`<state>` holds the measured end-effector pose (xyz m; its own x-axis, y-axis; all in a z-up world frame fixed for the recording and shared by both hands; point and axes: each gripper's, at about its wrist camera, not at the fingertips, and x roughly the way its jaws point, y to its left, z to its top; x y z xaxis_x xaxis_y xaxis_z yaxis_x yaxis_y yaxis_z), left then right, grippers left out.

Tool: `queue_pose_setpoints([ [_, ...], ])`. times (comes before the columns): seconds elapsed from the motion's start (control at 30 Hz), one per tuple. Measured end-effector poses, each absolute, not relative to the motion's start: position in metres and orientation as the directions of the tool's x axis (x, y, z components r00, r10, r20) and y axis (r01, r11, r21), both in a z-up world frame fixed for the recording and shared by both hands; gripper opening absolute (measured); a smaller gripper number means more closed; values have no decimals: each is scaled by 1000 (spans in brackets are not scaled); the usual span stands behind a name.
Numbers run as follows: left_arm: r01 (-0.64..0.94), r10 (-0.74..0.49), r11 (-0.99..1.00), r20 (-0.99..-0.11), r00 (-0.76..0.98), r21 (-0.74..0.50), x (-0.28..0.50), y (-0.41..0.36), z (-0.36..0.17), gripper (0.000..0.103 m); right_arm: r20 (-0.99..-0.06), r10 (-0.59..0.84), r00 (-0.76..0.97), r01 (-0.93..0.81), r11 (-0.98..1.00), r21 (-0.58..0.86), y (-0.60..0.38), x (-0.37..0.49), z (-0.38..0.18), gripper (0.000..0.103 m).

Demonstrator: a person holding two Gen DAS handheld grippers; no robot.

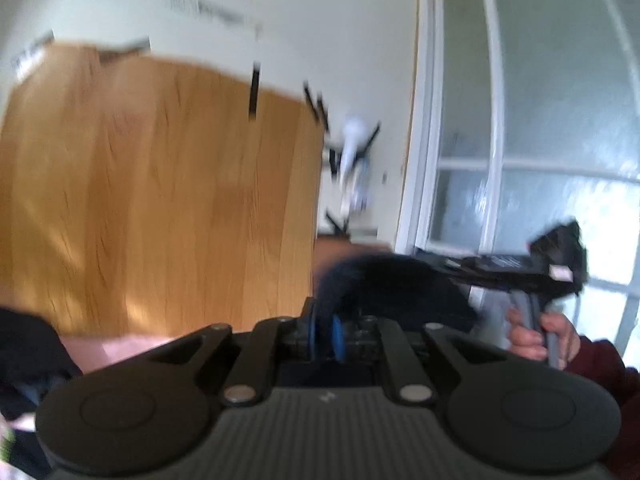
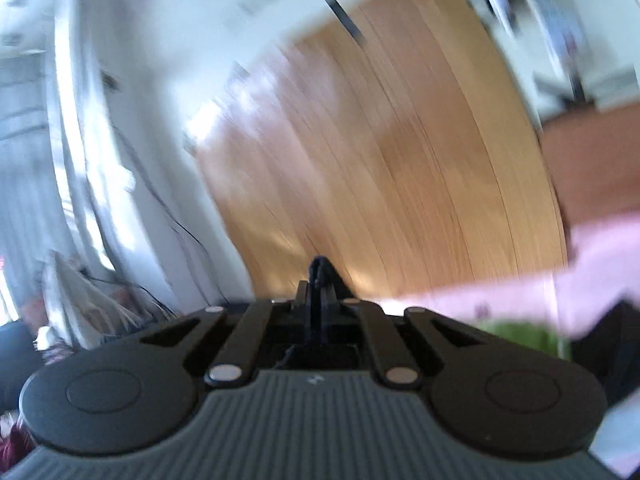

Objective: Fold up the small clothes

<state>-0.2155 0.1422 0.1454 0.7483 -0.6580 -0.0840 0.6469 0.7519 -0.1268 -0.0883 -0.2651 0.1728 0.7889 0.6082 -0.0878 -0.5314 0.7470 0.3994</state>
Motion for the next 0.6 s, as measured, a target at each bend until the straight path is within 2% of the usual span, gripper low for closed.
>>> queue_pose_setpoints([
  [0.1, 652, -663, 748, -86, 744, -125, -229, 158, 147, 10, 53, 722, 690, -690, 633, 352, -295, -140, 184, 7],
  [0.13, 650, -662, 749, -98, 743, -129, -230, 162, 144, 17, 86, 764, 640, -741, 584, 331, -304, -156, 185, 7],
  [0.17, 646, -660, 750, -102, 744, -142, -229, 167, 140, 31, 100, 792, 603, -773, 549, 318, -314, -172, 183, 9],
  [0.2, 642, -659, 750, -97, 746, -160, -227, 173, 138, 41, 106, 795, 598, -779, 544, 311, -323, -184, 180, 18],
  [0.23, 641, -662, 744, -79, 745, -188, -227, 179, 136, 57, 110, 770, 629, -756, 573, 316, -330, -191, 177, 31],
  [0.27, 655, -680, 722, -53, 731, -226, -225, 188, 136, 67, 116, 718, 686, -707, 621, 338, -340, -197, 172, 65],
  [0.3, 670, -697, 698, -26, 716, -252, -223, 195, 136, 71, 124, 659, 742, -651, 663, 370, -349, -199, 166, 81],
  [0.37, 679, -694, 677, 61, 717, -284, -225, 211, 141, 89, 115, 586, 802, -569, 690, 448, -365, -193, 155, 80],
  [0.43, 659, -662, 692, 104, 742, -296, -216, 221, 147, 91, 81, 528, 845, -489, 704, 516, -374, -176, 145, 80],
  [0.5, 595, -608, 750, 54, 792, -288, -190, 222, 152, 91, 9, 481, 876, -408, 731, 547, -380, -153, 136, 80],
  [0.6, 489, -543, 811, -106, 833, -320, -131, 211, 144, 91, -126, 444, 887, -309, 774, 552, -376, -103, 118, 80],
])
